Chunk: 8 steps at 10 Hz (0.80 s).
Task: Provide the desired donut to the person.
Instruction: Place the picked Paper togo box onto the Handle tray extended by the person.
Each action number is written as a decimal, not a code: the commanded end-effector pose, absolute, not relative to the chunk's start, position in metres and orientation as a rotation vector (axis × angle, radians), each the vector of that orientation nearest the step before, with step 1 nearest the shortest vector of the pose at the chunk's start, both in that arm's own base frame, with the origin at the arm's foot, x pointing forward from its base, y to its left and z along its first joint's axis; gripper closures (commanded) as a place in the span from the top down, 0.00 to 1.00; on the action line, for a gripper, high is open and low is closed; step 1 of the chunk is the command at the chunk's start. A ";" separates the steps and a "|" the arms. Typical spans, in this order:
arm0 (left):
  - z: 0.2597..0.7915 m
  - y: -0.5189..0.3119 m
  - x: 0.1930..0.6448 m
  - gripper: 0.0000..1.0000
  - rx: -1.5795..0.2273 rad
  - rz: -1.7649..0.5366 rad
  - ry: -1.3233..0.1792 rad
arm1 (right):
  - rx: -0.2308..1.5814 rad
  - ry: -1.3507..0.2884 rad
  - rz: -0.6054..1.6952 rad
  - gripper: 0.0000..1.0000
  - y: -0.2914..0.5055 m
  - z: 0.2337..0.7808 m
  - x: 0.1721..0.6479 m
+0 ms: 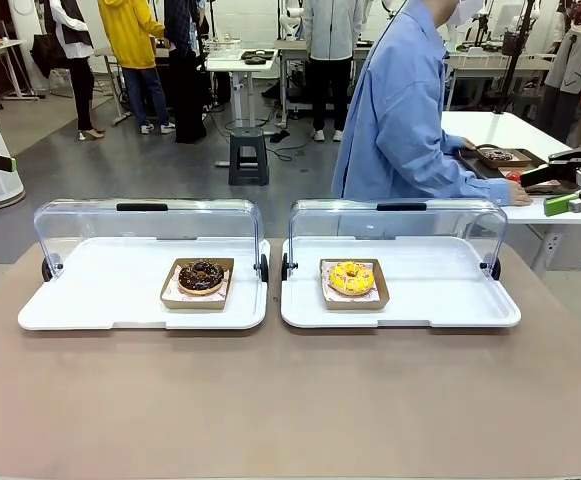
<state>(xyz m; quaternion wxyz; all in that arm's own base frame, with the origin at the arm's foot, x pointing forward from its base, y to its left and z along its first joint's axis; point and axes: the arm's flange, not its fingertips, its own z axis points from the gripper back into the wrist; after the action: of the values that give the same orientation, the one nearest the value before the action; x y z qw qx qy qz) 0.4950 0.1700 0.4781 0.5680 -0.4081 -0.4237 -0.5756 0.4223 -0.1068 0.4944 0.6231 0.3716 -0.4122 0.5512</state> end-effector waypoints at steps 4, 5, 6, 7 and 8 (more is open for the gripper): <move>0.479 0.169 0.495 1.00 -0.947 -1.339 -1.014 | 0.855 -0.952 1.262 1.00 -0.106 0.493 0.421; 0.479 0.169 0.495 1.00 -0.947 -1.339 -1.014 | 0.855 -0.952 1.262 1.00 -0.106 0.493 0.421; 0.479 0.169 0.495 1.00 -0.947 -1.339 -1.014 | 0.855 -0.952 1.262 1.00 -0.106 0.493 0.421; 0.479 0.169 0.495 1.00 -0.947 -1.339 -1.014 | 0.855 -0.952 1.262 1.00 -0.106 0.493 0.421; 0.479 0.169 0.495 1.00 -0.947 -1.339 -1.014 | 0.855 -0.952 1.262 1.00 -0.106 0.493 0.421</move>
<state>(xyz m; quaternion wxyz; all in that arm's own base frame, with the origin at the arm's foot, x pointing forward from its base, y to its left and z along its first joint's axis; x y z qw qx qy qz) 0.4950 0.1700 0.4781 0.5680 -0.4081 -0.4237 -0.5756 0.4220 -0.1082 0.4945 0.6242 0.3707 -0.4127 0.5502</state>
